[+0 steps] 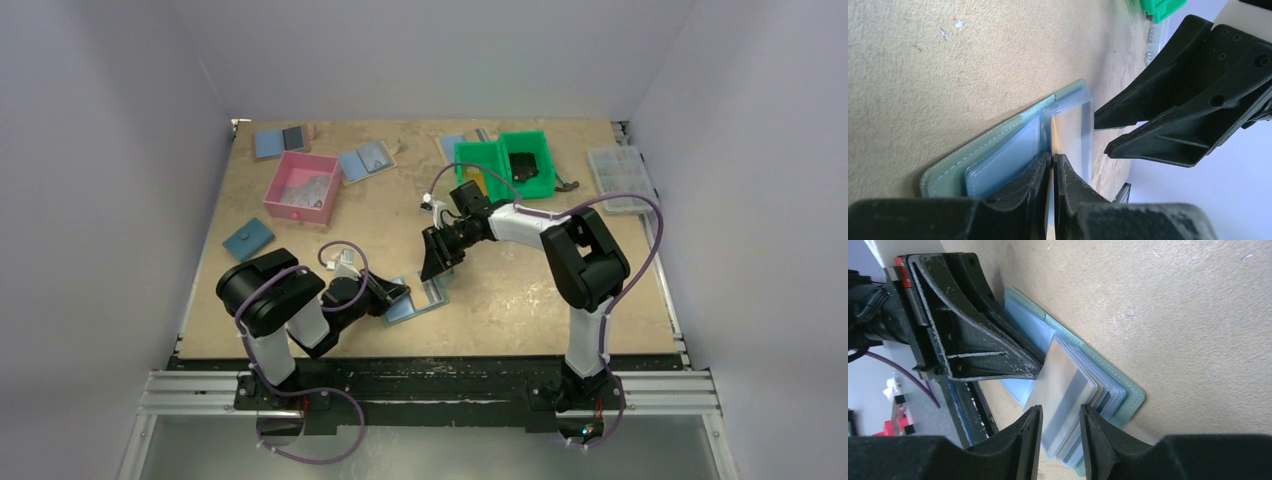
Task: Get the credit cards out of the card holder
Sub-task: Pick up the card holder from the center of the board.
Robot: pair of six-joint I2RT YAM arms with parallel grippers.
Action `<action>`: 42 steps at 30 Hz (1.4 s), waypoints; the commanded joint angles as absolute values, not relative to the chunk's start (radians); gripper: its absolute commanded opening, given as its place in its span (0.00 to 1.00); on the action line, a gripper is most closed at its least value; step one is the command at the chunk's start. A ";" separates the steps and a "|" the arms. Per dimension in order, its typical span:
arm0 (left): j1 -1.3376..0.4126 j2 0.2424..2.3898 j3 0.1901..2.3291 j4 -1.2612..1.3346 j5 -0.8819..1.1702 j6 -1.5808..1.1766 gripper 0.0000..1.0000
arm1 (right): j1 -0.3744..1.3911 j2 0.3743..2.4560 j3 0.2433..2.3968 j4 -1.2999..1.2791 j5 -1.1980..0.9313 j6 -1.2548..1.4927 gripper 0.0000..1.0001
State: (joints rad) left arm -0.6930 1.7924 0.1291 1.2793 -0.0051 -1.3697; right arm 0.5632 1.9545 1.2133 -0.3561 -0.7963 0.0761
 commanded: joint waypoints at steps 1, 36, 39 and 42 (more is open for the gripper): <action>-0.690 1.835 0.143 1.286 0.020 -1.357 0.13 | 0.581 1.969 1.210 -0.320 -0.990 0.144 0.40; -0.666 1.882 0.061 1.514 0.023 -1.400 0.70 | 0.635 1.992 1.171 -0.185 -1.172 0.262 0.42; -0.660 1.878 0.047 1.530 0.017 -1.402 0.72 | 0.636 1.993 1.165 -0.162 -1.187 0.275 0.43; -0.659 1.879 0.044 1.534 0.017 -1.401 0.74 | 0.636 1.988 1.159 -0.137 -1.201 0.291 0.49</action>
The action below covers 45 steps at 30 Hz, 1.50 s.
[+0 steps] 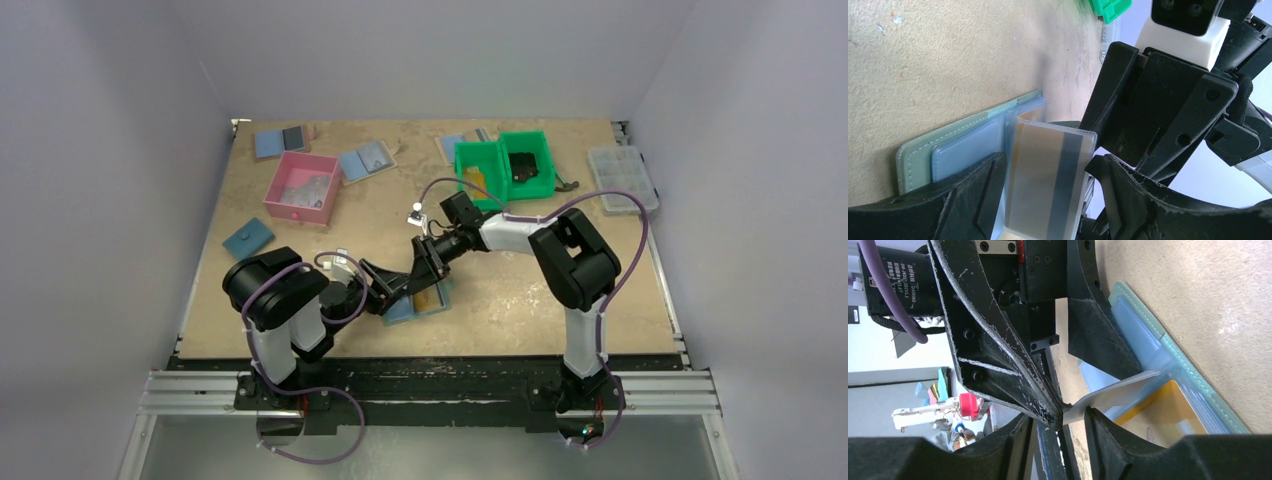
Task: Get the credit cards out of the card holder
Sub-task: Pick up the card holder from the center of the board.
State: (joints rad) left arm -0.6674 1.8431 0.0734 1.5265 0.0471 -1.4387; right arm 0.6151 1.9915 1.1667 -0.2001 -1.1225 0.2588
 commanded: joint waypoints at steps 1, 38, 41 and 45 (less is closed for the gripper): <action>-0.660 1.880 0.046 1.537 0.017 -1.400 0.74 | 0.635 1.989 1.158 -0.135 -1.201 0.291 0.50; -0.653 1.403 0.168 0.684 -0.041 -1.192 0.60 | 0.570 1.980 1.248 -0.397 -0.883 -0.061 0.48; -0.653 1.376 0.157 0.669 -0.036 -1.193 0.56 | 0.571 1.983 1.249 -0.398 -0.883 -0.061 0.47; -0.653 1.385 0.144 0.721 -0.010 -1.208 0.45 | 0.572 1.980 1.247 -0.399 -0.881 -0.061 0.47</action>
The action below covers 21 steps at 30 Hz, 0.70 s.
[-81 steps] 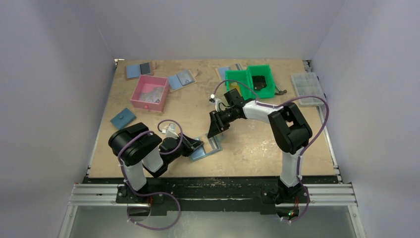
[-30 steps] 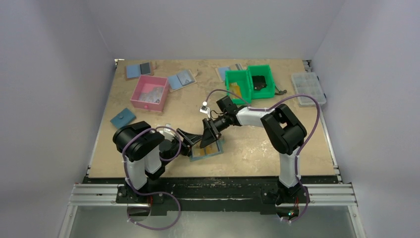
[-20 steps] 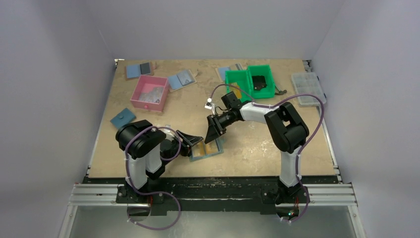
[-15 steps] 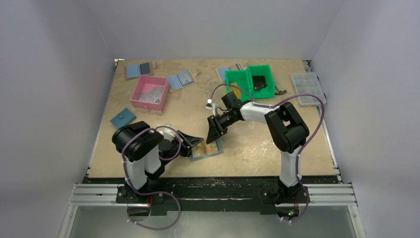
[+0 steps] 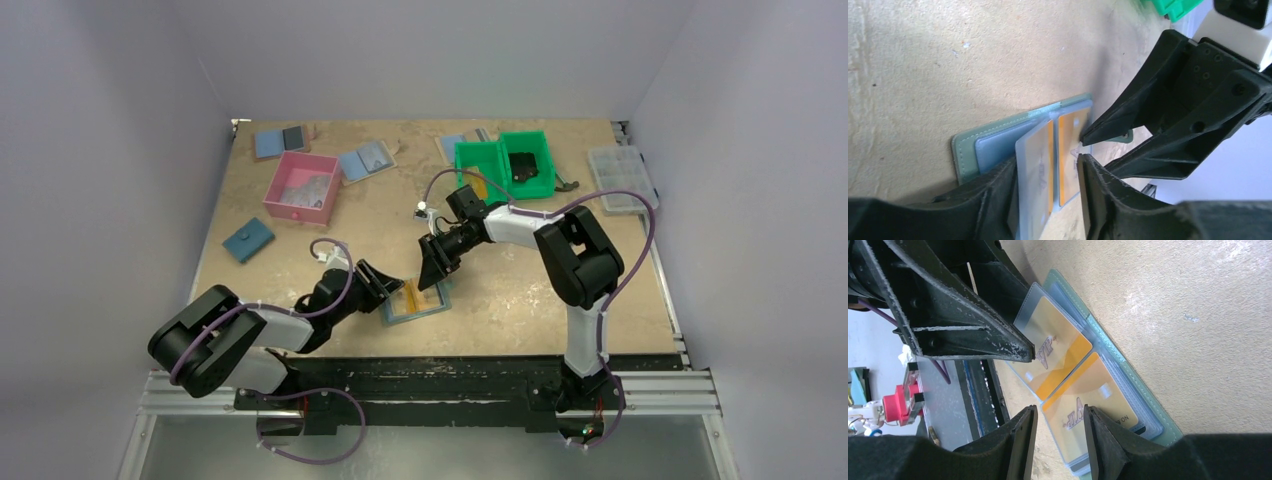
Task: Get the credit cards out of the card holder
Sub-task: Pick up the card holder from the center of the board.
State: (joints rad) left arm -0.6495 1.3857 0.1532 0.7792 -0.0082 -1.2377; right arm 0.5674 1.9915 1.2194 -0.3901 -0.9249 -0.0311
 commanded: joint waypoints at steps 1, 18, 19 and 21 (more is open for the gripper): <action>-0.653 1.383 0.146 0.724 -0.007 -1.208 0.42 | 0.571 1.980 1.247 -0.399 -0.879 -0.061 0.47; -0.653 1.237 0.075 0.853 0.024 -1.136 0.00 | 0.571 1.962 1.271 -0.464 -0.920 -0.187 0.48; -0.653 1.239 0.071 0.872 0.030 -1.132 0.00 | 0.572 1.957 1.276 -0.477 -0.928 -0.207 0.49; -0.653 1.245 0.076 0.883 0.042 -1.117 0.00 | 0.571 1.949 1.283 -0.492 -0.947 -0.233 0.50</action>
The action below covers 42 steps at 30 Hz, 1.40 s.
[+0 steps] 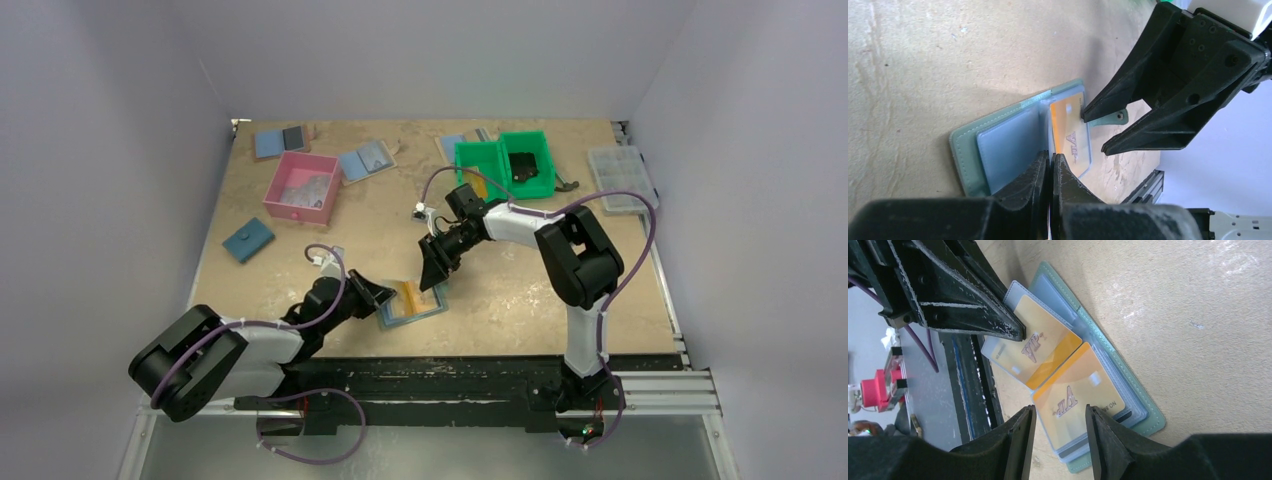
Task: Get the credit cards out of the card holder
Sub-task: Pick up the card holder from the center of the board, then remove the credit card from the card holder.
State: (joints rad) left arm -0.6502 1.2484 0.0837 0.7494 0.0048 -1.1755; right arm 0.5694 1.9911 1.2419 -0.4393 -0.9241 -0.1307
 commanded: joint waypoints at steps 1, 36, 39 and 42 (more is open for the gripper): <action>-0.653 1.249 0.078 0.893 0.050 -1.108 0.00 | 0.571 1.944 1.286 -0.501 -0.957 -0.248 0.50; -0.653 1.271 0.045 1.143 0.118 -1.025 0.00 | 0.564 1.937 1.234 -0.370 -1.155 -0.098 0.52; -0.653 1.269 0.036 1.169 0.121 -1.036 0.00 | 0.564 1.942 1.231 -0.359 -1.105 -0.078 0.52; -0.653 1.263 0.035 1.175 0.122 -1.037 0.00 | 0.564 1.942 1.227 -0.348 -1.074 -0.063 0.53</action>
